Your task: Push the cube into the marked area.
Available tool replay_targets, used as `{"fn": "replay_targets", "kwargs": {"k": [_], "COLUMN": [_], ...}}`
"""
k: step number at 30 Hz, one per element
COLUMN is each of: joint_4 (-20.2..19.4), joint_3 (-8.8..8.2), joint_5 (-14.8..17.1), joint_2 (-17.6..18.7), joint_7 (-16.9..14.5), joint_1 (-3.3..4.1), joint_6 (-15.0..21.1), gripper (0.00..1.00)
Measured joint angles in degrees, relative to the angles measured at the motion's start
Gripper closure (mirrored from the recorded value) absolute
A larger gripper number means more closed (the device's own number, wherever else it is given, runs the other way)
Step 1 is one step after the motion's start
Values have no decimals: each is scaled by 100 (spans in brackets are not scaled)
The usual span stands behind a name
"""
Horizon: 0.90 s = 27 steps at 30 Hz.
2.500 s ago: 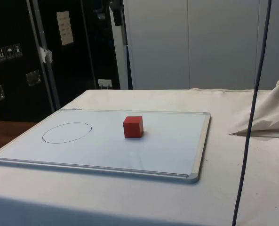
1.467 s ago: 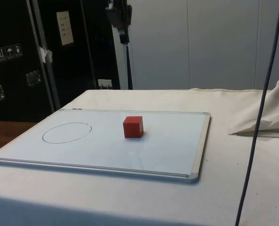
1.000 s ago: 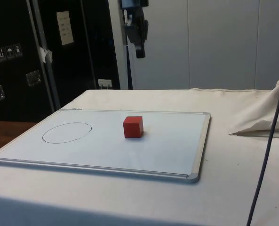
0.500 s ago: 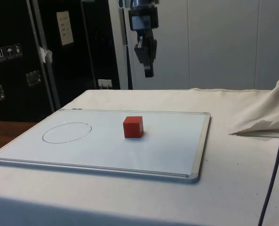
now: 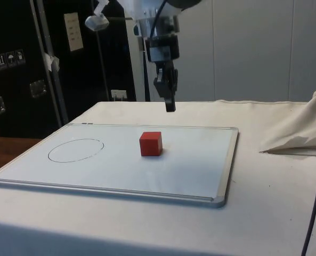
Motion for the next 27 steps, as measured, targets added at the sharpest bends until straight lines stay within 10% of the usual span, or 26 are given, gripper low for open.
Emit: {"fn": "replay_targets", "kwargs": {"k": [27], "joint_4": [-126], "joint_3": [120], "joint_5": [309], "joint_2": [997], "joint_7": [-23], "joint_1": [0], "joint_6": [1369], "gripper": [100]}}
